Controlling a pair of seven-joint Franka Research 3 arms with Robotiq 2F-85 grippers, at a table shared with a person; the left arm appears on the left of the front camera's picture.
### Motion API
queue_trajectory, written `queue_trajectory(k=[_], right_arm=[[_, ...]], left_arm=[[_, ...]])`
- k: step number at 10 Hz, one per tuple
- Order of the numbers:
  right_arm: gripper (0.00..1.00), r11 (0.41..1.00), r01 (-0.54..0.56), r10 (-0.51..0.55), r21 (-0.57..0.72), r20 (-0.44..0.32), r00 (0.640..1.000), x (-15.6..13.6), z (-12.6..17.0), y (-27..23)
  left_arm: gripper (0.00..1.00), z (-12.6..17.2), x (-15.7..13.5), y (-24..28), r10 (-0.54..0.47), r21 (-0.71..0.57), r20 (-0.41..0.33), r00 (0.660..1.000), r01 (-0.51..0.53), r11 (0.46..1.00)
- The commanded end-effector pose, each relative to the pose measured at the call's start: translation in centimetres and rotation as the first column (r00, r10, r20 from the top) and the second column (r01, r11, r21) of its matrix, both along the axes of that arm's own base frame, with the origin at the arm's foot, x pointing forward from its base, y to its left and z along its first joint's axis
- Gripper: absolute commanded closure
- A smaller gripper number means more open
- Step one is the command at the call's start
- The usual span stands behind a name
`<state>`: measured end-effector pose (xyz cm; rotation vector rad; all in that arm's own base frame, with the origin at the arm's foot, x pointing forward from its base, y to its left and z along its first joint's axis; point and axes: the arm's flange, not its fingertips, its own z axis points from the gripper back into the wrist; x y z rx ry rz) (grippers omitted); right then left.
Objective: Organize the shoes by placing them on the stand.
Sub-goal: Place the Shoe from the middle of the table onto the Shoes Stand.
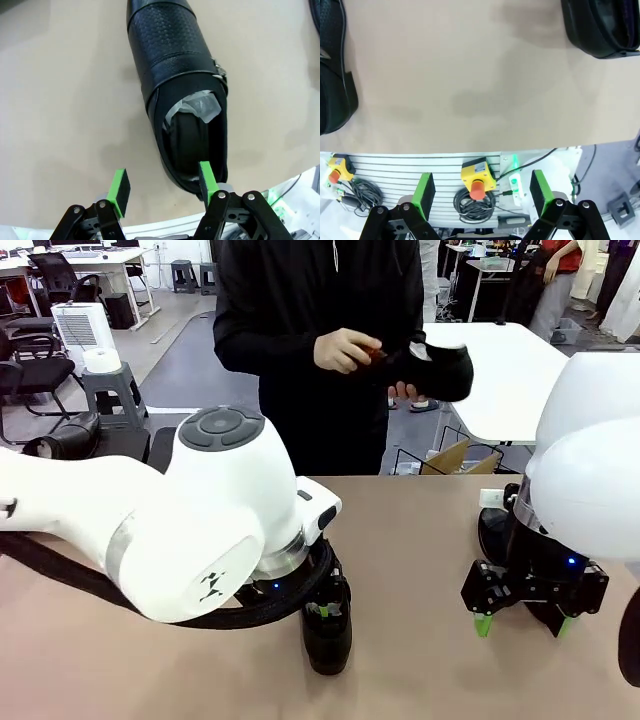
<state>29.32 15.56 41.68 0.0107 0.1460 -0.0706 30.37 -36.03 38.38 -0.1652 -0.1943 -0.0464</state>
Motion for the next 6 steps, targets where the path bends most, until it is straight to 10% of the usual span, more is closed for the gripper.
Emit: queue_trajectory(k=[1,5,6], right_arm=[[0.0,1.0,0.003,-0.003,0.008,0.007,1.0,0.5,0.1,0.0],[0.0,1.0,0.003,-0.003,0.008,0.007,1.0,0.5,0.1,0.0],[0.0,1.0,0.003,-0.003,0.008,0.007,1.0,0.5,0.1,0.0]], left_arm=[[0.28,-0.9,1.1,-1.3,0.047,0.023,0.005,0.999,-0.047,0.999],[0.28,-3.1,2.5,-1.3,0.182,0.052,-0.061,0.981,-0.179,0.983],[0.41,-3.4,2.6,-1.4,0.175,0.07,-0.051,0.983,-0.171,0.983]])
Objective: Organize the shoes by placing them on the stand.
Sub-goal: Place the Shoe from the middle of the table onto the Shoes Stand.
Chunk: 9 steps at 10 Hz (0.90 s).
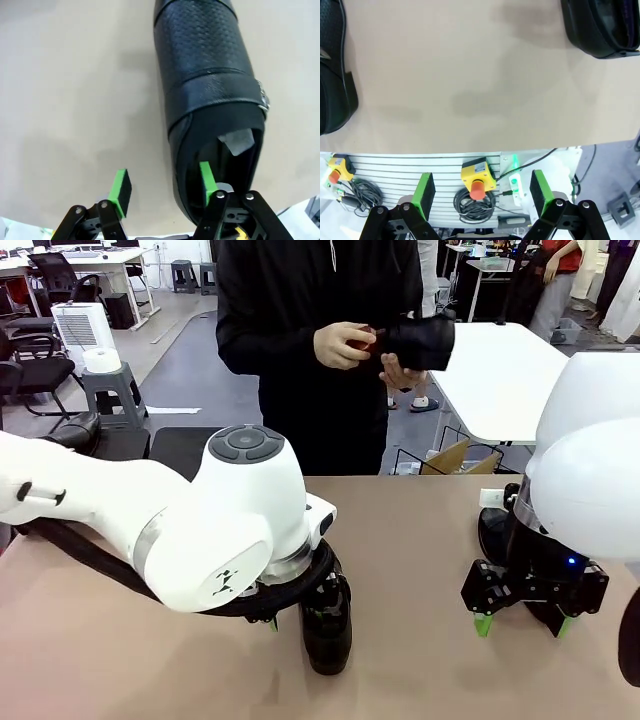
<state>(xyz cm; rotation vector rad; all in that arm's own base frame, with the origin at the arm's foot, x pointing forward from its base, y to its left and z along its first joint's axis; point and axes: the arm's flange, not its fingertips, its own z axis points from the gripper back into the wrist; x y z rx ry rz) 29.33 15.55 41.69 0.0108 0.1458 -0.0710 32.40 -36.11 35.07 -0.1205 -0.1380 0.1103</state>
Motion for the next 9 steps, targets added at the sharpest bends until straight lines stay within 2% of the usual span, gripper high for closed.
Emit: queue_trajectory(k=[1,3,4,6,9], right_arm=[[0.0,1.0,0.003,-0.003,0.008,0.007,1.0,0.45,0.1,0.02],[0.0,1.0,0.003,-0.003,0.008,0.007,1.0,0.45,0.1,0.02],[0.0,1.0,0.003,-0.003,0.008,0.007,1.0,0.45,0.1,0.02],[0.0,1.0,0.003,-0.003,0.008,0.007,1.0,0.45,0.1,0.02],[0.0,1.0,0.003,-0.003,0.008,0.007,1.0,0.45,0.1,0.02]], left_arm=[[0.59,-0.22,0.68,-1.41,0.016,0.04,0.004,1.0,-0.016,0.999],[0.97,-0.32,0.71,-1.44,0.015,0.045,0.005,1.0,-0.015,0.999],[1.0,-0.31,0.69,-1.44,0.014,0.05,0.003,1.0,-0.014,0.999],[1.0,-0.31,0.69,-1.47,0.002,0.049,-0.038,0.999,0.0,0.999],[1.0,-0.26,0.5,-1.42,-0.004,0.063,-0.047,0.999,0.007,0.998]])
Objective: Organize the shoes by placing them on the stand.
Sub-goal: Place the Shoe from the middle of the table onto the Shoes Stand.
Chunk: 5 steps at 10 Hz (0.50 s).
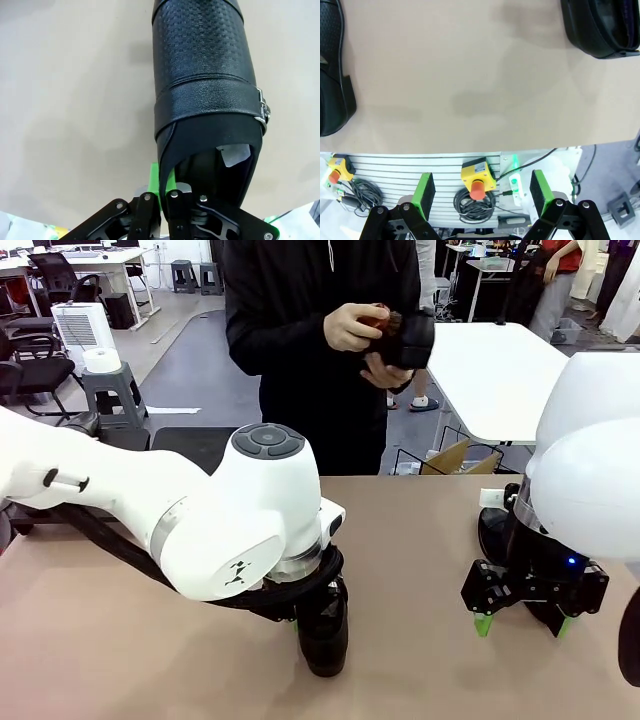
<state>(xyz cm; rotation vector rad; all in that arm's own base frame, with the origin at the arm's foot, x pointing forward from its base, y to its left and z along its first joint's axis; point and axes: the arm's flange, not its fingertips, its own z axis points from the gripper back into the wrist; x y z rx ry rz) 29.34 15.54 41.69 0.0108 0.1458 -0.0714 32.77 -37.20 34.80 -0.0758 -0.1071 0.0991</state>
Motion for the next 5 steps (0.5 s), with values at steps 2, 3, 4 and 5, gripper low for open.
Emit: queue_trajectory(k=[2,3,4,5], right_arm=[[0.0,1.0,0.002,-0.002,0.008,0.007,1.0,0.4,0.1,0.0],[0.0,1.0,0.002,-0.002,0.008,0.007,1.0,0.4,0.1,0.0],[0.0,1.0,0.002,-0.002,0.008,0.007,1.0,0.4,0.1,0.0],[0.0,1.0,0.002,-0.002,0.008,0.007,1.0,0.4,0.1,0.0]], left_arm=[[1.0,0.7,-0.2,0.3,0.011,0.032,-0.044,0.999,-0.01,0.999],[1.0,2.4,-0.9,1.3,-0.002,0.012,-0.041,0.999,0.002,1.0],[1.0,4.5,-1.6,2.7,-0.022,0.008,-0.016,1.0,0.022,1.0],[1.0,7.0,-2.1,4.8,-0.038,-0.009,0.034,0.999,0.039,0.999]])
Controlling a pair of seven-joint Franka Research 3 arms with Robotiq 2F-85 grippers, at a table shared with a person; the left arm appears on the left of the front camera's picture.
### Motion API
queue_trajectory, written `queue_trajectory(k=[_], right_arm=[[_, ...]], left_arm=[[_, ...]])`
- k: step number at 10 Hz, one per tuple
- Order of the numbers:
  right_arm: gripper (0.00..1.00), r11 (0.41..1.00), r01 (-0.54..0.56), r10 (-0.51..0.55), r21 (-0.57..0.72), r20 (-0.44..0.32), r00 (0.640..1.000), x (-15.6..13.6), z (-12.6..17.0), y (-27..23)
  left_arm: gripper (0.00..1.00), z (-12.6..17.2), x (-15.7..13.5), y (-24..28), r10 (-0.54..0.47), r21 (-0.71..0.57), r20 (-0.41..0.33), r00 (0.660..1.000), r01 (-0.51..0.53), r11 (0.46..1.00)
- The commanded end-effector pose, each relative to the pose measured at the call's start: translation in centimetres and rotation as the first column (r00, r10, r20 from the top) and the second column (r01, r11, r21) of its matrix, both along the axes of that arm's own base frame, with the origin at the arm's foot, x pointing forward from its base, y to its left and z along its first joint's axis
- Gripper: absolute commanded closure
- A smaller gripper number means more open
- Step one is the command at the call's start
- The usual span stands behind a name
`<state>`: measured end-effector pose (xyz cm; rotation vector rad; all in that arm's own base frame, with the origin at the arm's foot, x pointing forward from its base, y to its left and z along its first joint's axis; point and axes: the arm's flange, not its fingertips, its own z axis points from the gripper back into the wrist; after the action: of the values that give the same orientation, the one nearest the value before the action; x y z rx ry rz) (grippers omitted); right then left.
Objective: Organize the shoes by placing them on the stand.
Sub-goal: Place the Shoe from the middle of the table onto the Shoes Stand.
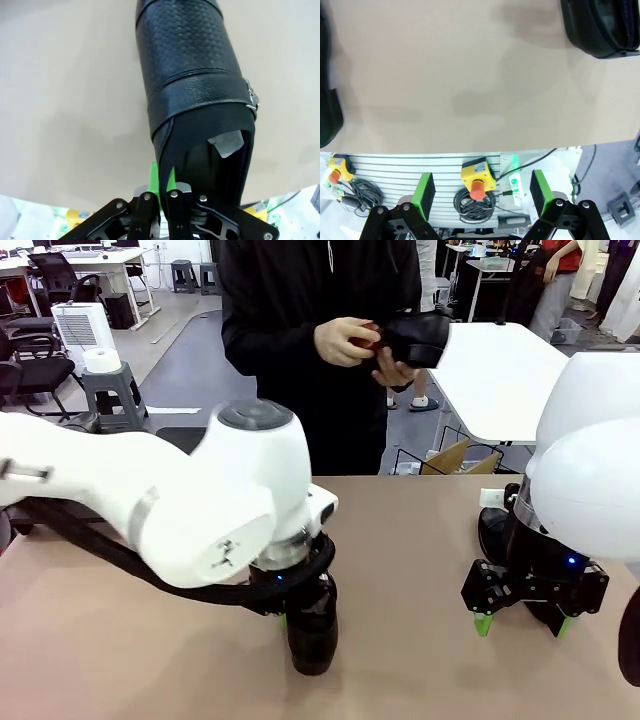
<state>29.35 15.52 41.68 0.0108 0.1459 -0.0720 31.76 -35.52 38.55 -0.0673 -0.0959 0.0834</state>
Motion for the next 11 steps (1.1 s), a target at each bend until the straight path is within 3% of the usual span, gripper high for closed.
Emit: queue_trajectory(k=[1,3,6,7,8,11], right_arm=[[0.0,1.0,0.001,-0.002,0.008,0.007,1.0,0.4,0.1,0.1],[0.0,1.0,0.001,-0.002,0.008,0.007,1.0,0.4,0.1,0.1],[0.0,1.0,0.001,-0.002,0.008,0.007,1.0,0.4,0.1,0.1],[0.0,1.0,0.001,-0.002,0.008,0.007,1.0,0.4,0.1,0.1],[0.0,1.0,0.001,-0.002,0.008,0.007,1.0,0.4,0.1,0.1],[0.0,1.0,0.001,-0.002,0.008,0.007,1.0,0.4,0.1,0.1]], left_arm=[[1.0,5.3,-1.1,5.4,-0.014,-0.027,0.109,0.994,0.017,0.999],[1.0,9.2,-0.5,10.7,-0.023,-0.018,0.241,0.97,0.029,0.999],[1.0,12.2,4.1,18.6,-0.038,0.077,0.38,0.924,0.01,0.997],[1.0,12.7,4.2,19.2,0.12,0.035,0.351,0.929,-0.141,0.989],[1.0,12.8,2.6,17.8,-0.021,0.061,0.333,0.943,0.001,0.998],[1.0,12.6,3.5,19.4,0.011,0.071,0.332,0.943,-0.036,0.997]])
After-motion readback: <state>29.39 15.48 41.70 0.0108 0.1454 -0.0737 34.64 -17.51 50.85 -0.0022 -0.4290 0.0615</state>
